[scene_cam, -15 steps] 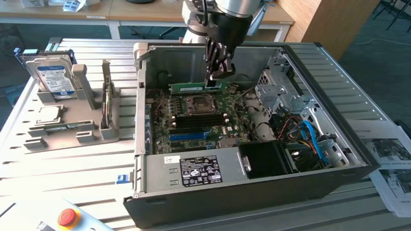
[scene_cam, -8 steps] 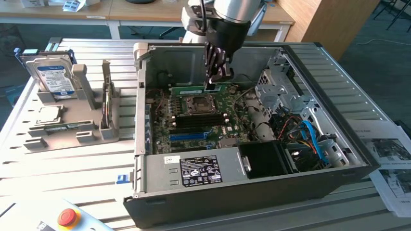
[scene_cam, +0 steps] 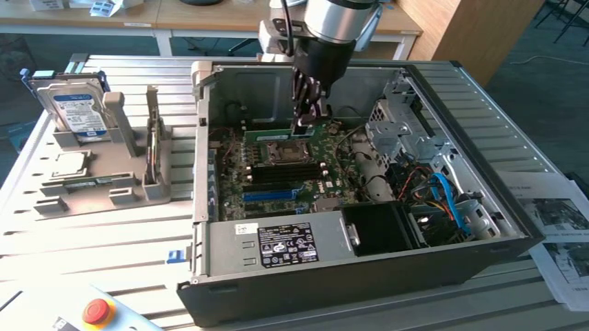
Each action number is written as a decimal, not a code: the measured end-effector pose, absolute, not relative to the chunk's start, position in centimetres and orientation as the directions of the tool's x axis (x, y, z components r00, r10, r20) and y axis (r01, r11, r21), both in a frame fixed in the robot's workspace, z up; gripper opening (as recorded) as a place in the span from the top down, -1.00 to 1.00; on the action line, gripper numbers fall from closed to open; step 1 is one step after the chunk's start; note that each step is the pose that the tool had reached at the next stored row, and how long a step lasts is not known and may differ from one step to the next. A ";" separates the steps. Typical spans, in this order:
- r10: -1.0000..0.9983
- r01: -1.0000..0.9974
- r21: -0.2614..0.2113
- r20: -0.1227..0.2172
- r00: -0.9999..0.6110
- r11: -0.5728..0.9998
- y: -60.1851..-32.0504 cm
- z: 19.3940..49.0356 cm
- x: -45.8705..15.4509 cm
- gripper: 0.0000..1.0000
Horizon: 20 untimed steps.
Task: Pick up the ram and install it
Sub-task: 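Insert the ram into the slot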
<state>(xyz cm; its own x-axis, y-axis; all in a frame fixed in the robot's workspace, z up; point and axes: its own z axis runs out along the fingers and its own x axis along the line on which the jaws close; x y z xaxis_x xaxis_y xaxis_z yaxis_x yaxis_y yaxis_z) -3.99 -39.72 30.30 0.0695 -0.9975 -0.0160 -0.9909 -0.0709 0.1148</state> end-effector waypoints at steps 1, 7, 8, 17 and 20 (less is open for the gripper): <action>-0.997 -0.991 0.115 -0.016 0.069 -0.070 -39.7 30.2 -4.0 0.76; -0.998 -0.991 0.115 -0.015 0.066 -0.067 -39.7 29.2 -4.0 0.76; -0.998 -0.991 0.115 -0.015 0.065 -0.067 -39.7 29.0 -4.0 0.76; -0.998 -0.992 0.115 -0.015 0.058 -0.059 -39.7 27.3 -4.2 0.76; -0.998 -0.992 0.115 -0.014 0.055 -0.056 -39.7 26.6 -4.2 0.76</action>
